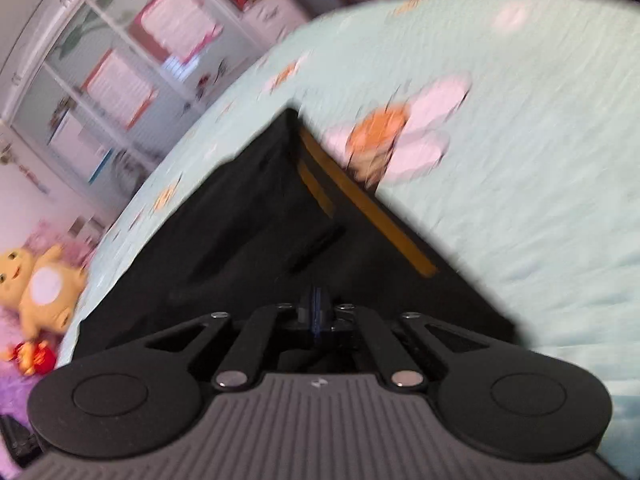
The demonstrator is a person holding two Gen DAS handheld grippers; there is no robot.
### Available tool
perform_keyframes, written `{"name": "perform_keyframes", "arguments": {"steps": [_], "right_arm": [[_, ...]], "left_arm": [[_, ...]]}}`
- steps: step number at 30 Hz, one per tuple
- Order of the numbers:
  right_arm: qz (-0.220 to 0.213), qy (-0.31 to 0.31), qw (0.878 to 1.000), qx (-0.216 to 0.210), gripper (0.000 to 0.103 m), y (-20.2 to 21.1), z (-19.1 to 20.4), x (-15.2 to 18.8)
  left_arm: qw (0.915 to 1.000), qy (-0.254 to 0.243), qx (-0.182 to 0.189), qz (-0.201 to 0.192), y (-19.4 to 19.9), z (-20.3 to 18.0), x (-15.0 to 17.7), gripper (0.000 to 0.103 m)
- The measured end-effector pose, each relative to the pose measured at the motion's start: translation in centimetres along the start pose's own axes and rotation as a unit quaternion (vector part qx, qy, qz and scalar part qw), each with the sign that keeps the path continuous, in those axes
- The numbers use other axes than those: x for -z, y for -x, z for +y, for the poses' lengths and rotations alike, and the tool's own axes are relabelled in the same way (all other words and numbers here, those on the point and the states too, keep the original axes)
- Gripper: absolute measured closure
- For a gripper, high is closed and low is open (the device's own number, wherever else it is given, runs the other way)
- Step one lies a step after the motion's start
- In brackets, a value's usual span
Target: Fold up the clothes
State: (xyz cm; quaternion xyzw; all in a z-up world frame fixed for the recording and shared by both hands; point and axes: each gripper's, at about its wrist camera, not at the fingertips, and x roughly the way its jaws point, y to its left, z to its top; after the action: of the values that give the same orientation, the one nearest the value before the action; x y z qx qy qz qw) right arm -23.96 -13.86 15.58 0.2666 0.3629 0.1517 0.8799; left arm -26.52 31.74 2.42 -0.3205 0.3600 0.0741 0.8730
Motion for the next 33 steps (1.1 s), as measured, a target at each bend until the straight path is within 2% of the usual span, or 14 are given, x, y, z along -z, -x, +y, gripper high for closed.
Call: {"name": "perform_keyframes", "arguments": {"steps": [2, 5, 7, 8, 10, 11, 13, 15, 19, 21, 22, 24, 27, 33], "right_arm": [[-0.016, 0.001, 1.000, -0.025, 0.098, 1.8, 0.6, 0.0], [0.008, -0.020, 0.998, -0.061, 0.092, 2.3, -0.1, 1.2], [0.045, -0.016, 0.999, -0.002, 0.091, 1.1, -1.1, 2.7], [0.054, -0.017, 0.998, 0.021, 0.103, 0.7, -1.8, 3.5], [0.040, -0.057, 0.998, 0.008, 0.103, 1.6, -3.0, 4.4], [0.034, -0.070, 0.997, 0.004, 0.103, 2.1, -3.1, 4.5], [0.023, -0.057, 0.998, 0.005, 0.100, 3.2, -1.8, 4.7], [0.014, -0.038, 0.999, -0.005, 0.087, 4.2, 0.0, 5.1], [0.025, -0.026, 0.995, -0.091, 0.080, 3.4, 3.5, 6.3], [0.045, -0.025, 0.994, -0.102, 0.067, 1.8, 4.3, 6.9], [0.052, -0.020, 0.995, -0.089, 0.067, 1.5, 4.6, 7.2], [0.066, -0.011, 0.996, -0.062, 0.082, 0.8, 5.1, 7.8], [0.085, 0.005, 0.996, -0.031, 0.079, 0.0, 6.2, 8.4], [0.092, 0.072, 0.987, -0.111, 0.075, 0.3, 12.4, 8.6]], "left_arm": [[0.9999, -0.006, -0.012, -0.008, 0.9, 0.0, 0.5, 0.077], [0.9993, -0.009, -0.031, -0.017, 2.0, 0.8, 1.7, 0.074], [0.9992, 0.024, -0.026, -0.018, 3.2, 1.8, 2.7, 0.074], [0.9988, 0.038, -0.023, -0.020, 4.0, 2.1, 3.1, 0.074], [0.9987, 0.039, -0.023, -0.023, 5.4, 2.1, 3.8, 0.070], [0.9986, 0.040, -0.023, -0.024, 6.1, 2.0, 4.2, 0.061], [0.9985, 0.042, -0.024, -0.026, 7.3, 2.0, 4.9, 0.054], [0.9985, 0.043, -0.025, -0.025, 7.6, 2.2, 5.6, 0.050], [0.9985, 0.041, -0.024, -0.027, 8.0, 2.5, 6.9, 0.049], [0.9987, 0.037, -0.019, -0.031, 8.1, 2.5, 7.3, 0.049], [0.9987, 0.038, -0.016, -0.031, 8.2, 2.5, 7.3, 0.049], [0.9983, 0.051, -0.014, -0.024, 8.6, 2.6, 7.1, 0.049], [0.9981, 0.055, -0.007, -0.026, 9.8, 2.4, 6.7, 0.049], [0.9984, 0.048, -0.011, -0.028, 10.0, 2.8, 7.7, 0.045]]}}
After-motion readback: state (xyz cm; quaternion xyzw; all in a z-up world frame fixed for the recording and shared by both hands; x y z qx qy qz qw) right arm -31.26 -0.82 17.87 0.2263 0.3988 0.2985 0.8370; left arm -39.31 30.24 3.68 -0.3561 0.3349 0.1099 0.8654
